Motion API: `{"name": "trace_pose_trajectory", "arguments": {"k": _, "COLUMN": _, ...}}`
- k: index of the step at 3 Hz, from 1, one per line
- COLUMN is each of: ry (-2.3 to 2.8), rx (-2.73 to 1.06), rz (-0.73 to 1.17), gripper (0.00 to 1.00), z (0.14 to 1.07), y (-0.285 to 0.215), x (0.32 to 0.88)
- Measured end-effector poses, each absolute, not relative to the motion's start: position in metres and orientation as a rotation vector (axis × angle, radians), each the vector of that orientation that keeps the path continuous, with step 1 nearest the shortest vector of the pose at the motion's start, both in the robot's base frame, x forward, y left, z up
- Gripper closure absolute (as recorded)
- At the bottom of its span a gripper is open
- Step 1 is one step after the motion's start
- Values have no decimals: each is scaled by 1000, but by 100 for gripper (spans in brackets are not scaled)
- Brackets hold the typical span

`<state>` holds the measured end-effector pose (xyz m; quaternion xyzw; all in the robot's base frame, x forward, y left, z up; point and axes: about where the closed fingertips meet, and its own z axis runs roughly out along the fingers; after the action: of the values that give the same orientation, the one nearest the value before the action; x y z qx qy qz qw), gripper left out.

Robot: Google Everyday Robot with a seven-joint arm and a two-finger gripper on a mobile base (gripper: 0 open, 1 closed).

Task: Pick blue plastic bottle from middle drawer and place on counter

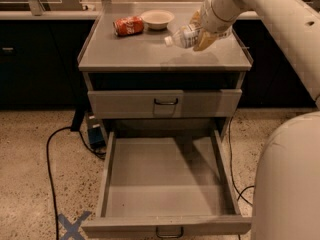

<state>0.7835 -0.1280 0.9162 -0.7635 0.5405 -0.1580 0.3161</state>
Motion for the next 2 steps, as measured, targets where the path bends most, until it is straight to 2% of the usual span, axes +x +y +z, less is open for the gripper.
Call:
{"name": "trace_pose_trajectory", "arguments": {"k": 1, "ry": 1442, "rx": -1911, "rz": -543, "gripper": 100, "z": 916, "y": -139, "x": 832}}
{"name": "trace_pose_trajectory", "arguments": {"k": 2, "ry": 1442, "rx": -1912, "rz": -543, "gripper": 100, "z": 916, "y": -139, "x": 832}}
